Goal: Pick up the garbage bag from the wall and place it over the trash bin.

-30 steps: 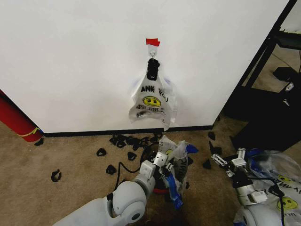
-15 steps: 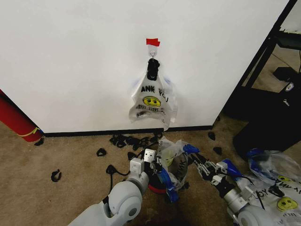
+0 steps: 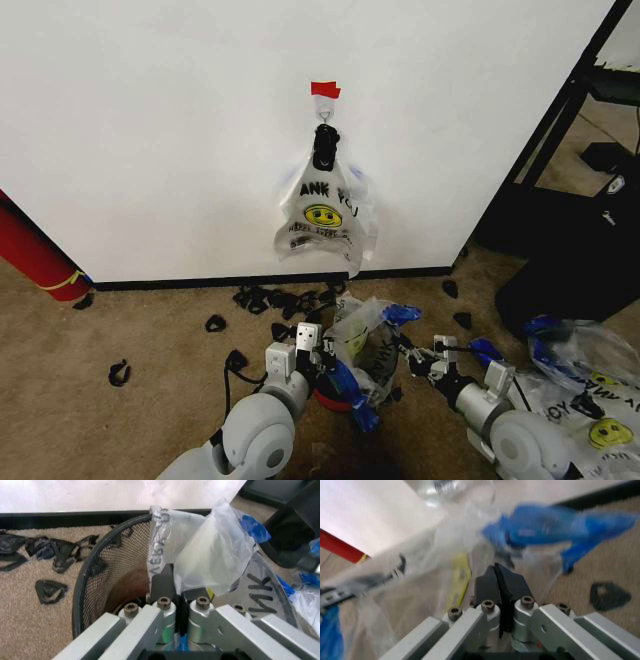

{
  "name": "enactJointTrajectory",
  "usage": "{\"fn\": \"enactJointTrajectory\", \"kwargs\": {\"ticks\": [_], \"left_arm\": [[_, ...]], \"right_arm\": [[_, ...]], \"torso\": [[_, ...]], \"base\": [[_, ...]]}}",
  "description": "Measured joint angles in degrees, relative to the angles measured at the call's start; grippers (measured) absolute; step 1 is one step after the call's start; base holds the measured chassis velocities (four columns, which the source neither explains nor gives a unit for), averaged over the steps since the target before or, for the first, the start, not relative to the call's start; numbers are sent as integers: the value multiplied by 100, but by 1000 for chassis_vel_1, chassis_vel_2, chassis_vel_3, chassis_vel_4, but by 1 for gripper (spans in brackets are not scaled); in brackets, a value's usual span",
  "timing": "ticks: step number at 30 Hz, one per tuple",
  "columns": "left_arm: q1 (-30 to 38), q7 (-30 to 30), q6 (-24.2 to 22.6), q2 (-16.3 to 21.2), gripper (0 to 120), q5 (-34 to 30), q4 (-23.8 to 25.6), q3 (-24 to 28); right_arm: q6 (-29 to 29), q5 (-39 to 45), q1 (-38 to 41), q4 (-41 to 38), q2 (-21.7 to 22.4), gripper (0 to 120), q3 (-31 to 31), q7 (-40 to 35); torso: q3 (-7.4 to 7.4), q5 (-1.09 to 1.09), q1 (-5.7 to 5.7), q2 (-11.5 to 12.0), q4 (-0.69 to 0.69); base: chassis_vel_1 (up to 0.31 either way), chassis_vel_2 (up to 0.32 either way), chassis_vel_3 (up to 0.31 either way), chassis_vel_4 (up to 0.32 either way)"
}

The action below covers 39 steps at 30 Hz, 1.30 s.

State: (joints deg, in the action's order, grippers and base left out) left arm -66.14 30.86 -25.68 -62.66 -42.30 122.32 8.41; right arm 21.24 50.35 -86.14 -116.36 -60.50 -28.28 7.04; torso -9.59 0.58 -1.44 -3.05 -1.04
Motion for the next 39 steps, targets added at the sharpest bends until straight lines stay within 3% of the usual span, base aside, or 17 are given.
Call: {"fn": "enactJointTrajectory", "kwargs": {"ticks": [11, 28, 31, 39], "left_arm": [[-97, -92, -3, -9, 0, 64, 101, 26], [-198, -187, 23, 60, 0, 156, 140, 34], [-175, -188, 24, 77, 0, 155, 149, 62], [68, -257, 93, 65, 0, 164, 105, 420]], "right_arm": [[162, -309, -398, -382, 102, 36, -143, -168], [243, -86, 152, 125, -138, 98, 631, -503], [360, -73, 197, 164, -117, 97, 647, -563], [975, 264, 280, 195, -57, 68, 570, -881]], "torso": [[0, 0, 0, 0, 0], [0, 0, 0, 0, 0], [0, 0, 0, 0, 1], [0, -1, 0, 0, 0]], "base": [[0, 0, 0, 0], [0, 0, 0, 0], [0, 0, 0, 0], [0, 0, 0, 0]]}}
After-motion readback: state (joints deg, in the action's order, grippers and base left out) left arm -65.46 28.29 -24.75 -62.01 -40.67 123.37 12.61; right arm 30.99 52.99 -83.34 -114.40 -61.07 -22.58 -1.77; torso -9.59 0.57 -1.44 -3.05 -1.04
